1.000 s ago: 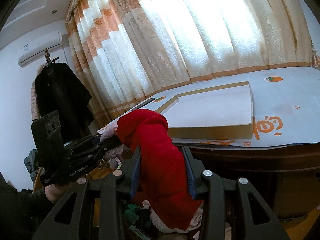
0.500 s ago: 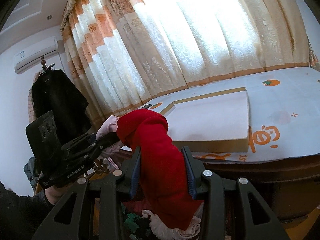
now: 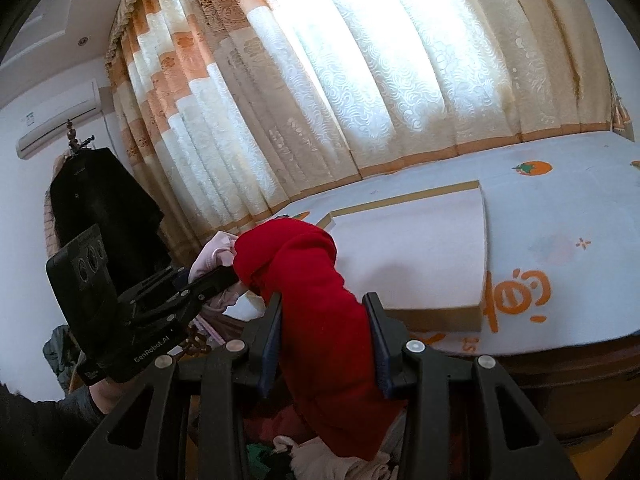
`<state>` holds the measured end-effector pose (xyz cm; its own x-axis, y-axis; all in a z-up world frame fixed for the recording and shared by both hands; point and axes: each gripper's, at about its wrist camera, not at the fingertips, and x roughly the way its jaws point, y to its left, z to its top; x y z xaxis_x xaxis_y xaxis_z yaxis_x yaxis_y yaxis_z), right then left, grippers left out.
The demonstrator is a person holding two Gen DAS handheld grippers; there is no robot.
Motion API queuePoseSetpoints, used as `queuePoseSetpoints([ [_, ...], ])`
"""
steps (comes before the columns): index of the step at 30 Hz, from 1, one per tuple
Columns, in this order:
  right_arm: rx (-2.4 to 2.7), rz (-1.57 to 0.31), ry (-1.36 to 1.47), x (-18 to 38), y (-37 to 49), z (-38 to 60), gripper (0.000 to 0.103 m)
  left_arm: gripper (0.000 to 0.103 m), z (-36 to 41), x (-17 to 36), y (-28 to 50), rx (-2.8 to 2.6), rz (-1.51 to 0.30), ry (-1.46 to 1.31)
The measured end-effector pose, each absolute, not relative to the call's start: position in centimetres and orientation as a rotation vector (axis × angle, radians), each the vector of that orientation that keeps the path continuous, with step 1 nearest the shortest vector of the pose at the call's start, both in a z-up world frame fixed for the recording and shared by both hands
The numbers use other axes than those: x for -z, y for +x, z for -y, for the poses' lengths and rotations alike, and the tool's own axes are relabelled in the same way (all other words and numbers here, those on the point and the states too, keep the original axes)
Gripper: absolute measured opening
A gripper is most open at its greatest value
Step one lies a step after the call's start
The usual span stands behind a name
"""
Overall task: Take underwear out of drawer
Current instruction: 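Carry both held garments up over the cardboard tray with both grippers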
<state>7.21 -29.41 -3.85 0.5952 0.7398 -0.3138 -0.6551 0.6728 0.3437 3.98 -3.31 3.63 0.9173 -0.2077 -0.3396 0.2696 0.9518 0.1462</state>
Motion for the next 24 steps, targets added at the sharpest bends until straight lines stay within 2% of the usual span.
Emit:
queuePoseSetpoints([
  [24, -0.709, -0.482, 0.156, 1.3, 14.7, 28.6, 0.041, 0.025, 5.9, -5.4, 11.7, 0.284, -0.397, 0.236],
])
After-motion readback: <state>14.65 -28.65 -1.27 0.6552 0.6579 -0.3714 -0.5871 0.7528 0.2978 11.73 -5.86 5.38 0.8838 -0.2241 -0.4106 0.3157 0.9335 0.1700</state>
